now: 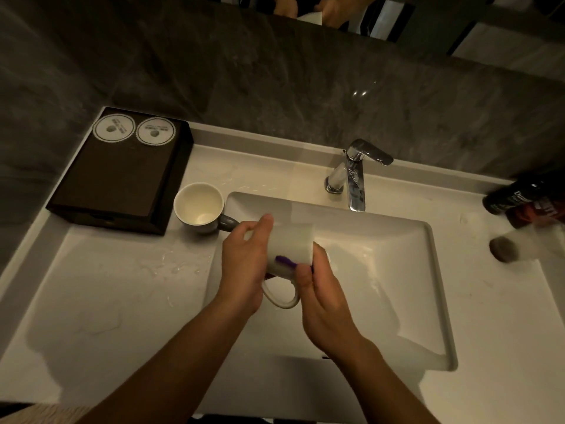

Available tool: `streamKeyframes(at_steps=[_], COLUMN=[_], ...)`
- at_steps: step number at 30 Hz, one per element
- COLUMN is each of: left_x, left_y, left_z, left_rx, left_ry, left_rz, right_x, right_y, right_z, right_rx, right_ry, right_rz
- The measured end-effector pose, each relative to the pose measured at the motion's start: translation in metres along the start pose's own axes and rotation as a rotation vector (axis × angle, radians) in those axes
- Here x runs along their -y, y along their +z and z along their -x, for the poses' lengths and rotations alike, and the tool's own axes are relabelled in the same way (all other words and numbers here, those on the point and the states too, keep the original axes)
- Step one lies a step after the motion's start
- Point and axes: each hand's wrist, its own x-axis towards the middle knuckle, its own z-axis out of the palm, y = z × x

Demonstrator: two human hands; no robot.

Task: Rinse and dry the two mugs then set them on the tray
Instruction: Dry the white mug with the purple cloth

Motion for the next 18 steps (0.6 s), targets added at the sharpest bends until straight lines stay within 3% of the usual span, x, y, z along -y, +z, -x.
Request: streamKeyframes(at_steps=[3, 5, 8, 9, 11, 14, 16, 18], left_x=[0.010, 0.015, 0.026, 0.029, 0.023, 0.006, -0.002, -0.008], left_y=[0.001, -0.005, -0.027, -0.034, -0.033, -0.017, -0.016, -0.023], left_z=[0.012, 0.015, -0.005, -0.011, -0.009, 0.008, 0.001, -0.006], left_rx=[-0.086, -0.061, 0.137, 0.200, 0.292, 0.190, 0.218, 0.286], left_ry=[0.282, 0.534, 1.138, 1.241, 1.020, 0.200, -0.282, -0.429], left_rz=[-0.144, -0.282, -0.520, -0.578, -0.533, -0.105, 0.148, 0.180], right_x=[0.009, 0.014, 0.008, 0.008, 0.007, 0.015, 0.011, 0.000], right_y=[-0.004, -0.011, -0.024, -0.027, -0.029, -0.016, -0.009, -0.007], right_z=[-0.003, -0.009, -0.019, -0.020, -0.019, -0.011, -0.007, -0.004], right_rx=[-0.033, -0.041, -0.047, -0.059, -0.021, 0.004, 0.032, 0.086], right_ry=[0.102, 0.250, 0.381, 0.423, 0.369, 0.159, -0.045, -0.216], right_rz=[-0.044, -0.151, -0.483, -0.612, -0.590, -0.087, 0.080, 0.188])
